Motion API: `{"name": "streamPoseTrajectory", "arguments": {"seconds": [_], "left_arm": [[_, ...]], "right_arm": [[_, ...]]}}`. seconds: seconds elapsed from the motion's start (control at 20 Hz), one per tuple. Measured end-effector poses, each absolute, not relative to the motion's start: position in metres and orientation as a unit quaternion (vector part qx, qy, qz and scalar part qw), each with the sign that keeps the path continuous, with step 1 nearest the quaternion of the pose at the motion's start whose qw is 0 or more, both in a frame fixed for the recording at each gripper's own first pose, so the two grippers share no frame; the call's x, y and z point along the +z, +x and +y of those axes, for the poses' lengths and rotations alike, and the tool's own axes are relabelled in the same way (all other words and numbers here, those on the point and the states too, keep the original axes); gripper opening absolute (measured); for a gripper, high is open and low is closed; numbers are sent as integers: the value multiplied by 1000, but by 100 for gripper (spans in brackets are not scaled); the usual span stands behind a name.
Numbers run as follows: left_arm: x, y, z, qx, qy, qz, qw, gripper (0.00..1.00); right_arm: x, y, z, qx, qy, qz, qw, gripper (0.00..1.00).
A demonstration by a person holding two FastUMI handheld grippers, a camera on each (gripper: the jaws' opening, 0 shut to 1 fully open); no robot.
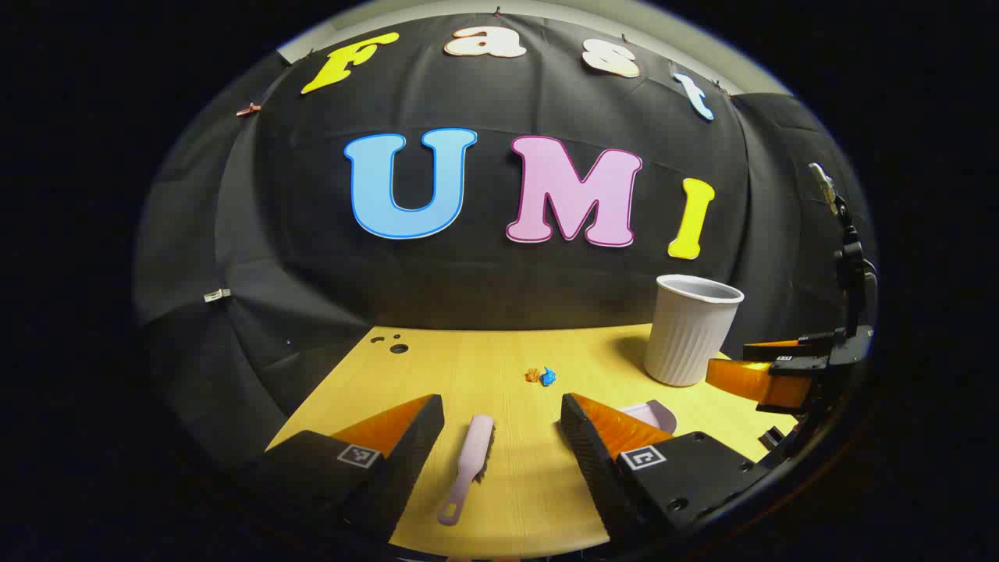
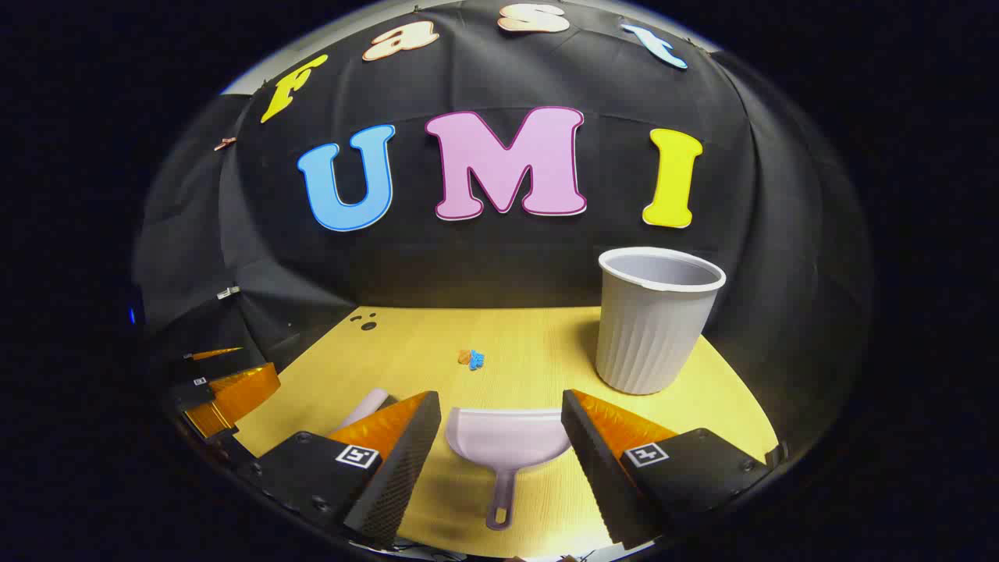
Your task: Pick up the small broom and dustpan from the desktop, sweep the trash into the dustpan with the broom, and then empty the trash into the garbage bin.
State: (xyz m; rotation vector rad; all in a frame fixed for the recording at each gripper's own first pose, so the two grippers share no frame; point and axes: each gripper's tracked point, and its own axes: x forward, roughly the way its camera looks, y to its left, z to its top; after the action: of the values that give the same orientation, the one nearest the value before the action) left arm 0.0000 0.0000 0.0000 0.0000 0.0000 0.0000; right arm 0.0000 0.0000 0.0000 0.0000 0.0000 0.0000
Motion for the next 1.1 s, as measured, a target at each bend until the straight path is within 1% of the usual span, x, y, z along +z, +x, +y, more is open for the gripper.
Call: {"name": "streamPoseTrajectory", "arguments": {"seconds": [0.5, 0.75, 0.85, 1.1], "left_arm": [[-5, 15, 32, 39, -14, 5, 999, 96], [-26, 17, 35, 43, -15, 27, 999, 96], [-35, 16, 36, 45, -15, 35, 998, 96], [-47, 16, 50, 75, -21, 46, 996, 96]], "right_arm": [[-18, 13, -7, -3, -12, 30, 999, 98], [-31, 17, -3, 1, -21, 54, 998, 98], [-41, 21, -4, -1, -24, 70, 997, 98], [-69, 29, -11, -10, -14, 122, 992, 98]]}}
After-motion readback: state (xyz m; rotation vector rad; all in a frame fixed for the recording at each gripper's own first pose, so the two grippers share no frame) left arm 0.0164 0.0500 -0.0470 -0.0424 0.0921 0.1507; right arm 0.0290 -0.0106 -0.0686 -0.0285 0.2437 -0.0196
